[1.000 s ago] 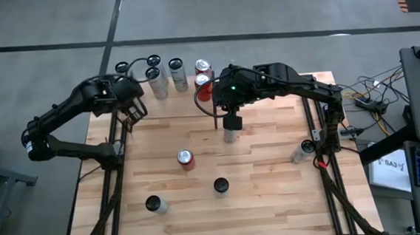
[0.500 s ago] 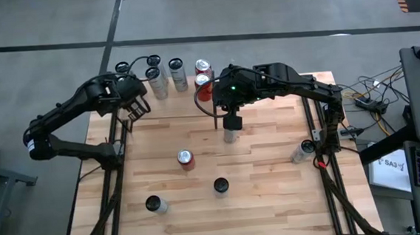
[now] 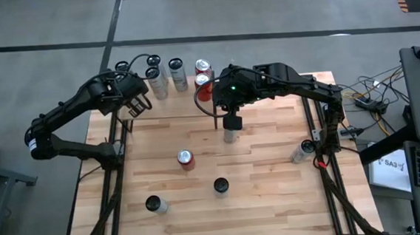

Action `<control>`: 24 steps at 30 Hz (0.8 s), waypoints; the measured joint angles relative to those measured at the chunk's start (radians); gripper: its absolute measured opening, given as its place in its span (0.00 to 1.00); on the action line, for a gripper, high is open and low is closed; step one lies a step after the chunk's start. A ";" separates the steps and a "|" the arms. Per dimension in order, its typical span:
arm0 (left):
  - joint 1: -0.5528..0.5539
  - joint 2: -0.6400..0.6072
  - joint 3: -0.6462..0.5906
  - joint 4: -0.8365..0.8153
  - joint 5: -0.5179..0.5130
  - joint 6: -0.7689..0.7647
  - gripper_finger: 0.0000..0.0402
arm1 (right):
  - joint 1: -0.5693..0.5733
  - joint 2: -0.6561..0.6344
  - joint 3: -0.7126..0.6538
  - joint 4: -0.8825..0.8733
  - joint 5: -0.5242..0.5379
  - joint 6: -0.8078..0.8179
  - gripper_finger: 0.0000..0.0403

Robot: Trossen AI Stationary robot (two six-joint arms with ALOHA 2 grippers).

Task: Place canned beverage on shelf
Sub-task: Put the top white pink soda can on the shelf aligned with the other white pink soda can, then put the red soda can on the shelf aligned with the other red soda cans

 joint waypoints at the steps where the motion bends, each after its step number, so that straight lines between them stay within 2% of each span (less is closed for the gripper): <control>1: 0.000 0.000 0.000 0.002 0.000 -0.004 0.00 | 0.000 0.000 0.000 0.000 0.000 0.000 0.03; 4: 0.000 -0.003 0.000 0.005 0.005 -0.014 0.00 | 0.000 0.000 0.000 0.000 0.000 0.002 0.03; 13: -0.051 -0.073 0.000 0.058 0.111 -0.089 0.00 | 0.003 0.000 0.000 -0.010 -0.001 0.024 0.03; 24: -0.286 -0.235 0.000 0.132 0.127 -0.237 0.00 | 0.022 0.000 0.000 0.001 0.000 0.054 0.03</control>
